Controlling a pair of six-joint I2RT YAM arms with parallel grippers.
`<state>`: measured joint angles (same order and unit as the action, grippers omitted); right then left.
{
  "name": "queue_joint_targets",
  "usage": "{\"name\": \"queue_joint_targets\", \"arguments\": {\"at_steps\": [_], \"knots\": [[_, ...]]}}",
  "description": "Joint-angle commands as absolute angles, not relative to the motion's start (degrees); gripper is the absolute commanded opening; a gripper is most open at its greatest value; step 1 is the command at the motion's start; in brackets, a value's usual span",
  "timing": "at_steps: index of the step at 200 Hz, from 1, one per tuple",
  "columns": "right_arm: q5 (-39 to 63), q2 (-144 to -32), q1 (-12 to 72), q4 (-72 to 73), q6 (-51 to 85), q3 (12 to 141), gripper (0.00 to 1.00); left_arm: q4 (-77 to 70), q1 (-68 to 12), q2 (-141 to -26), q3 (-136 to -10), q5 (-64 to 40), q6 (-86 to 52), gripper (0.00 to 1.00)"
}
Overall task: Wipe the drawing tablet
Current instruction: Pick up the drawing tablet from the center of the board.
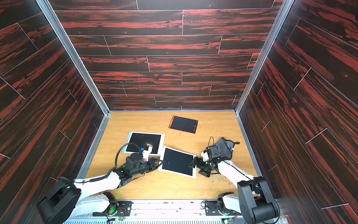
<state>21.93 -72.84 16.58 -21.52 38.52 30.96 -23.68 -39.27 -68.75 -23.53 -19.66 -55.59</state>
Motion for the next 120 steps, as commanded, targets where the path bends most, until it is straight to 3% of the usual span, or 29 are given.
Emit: {"name": "queue_joint_targets", "arguments": {"at_steps": [1, 25, 67, 85, 120], "knots": [[12.19, -71.19, 14.42, -27.95, 37.11, 37.83, 0.94, -4.01, -39.37, -63.77, -34.06, -18.80, -41.69, 0.00], [3.01, -72.21, 8.76, -33.99, 37.32, 46.87, 0.96, 9.13, -39.46, -63.81, -47.91, -19.60, -30.62, 0.00], [-18.42, -83.18, 3.32, -43.88, 37.72, 62.73, 0.98, 26.36, -42.46, -71.72, -68.03, -11.11, -4.03, 0.00], [-22.71, -85.51, 0.71, -43.33, 38.79, 63.96, 0.99, 26.31, -47.43, -71.45, -68.45, -5.46, 15.90, 0.00], [-15.56, -89.13, -6.74, -40.55, 40.59, 61.56, 0.98, 6.37, -54.05, -65.60, -54.30, 1.68, 47.85, 0.00]]}}
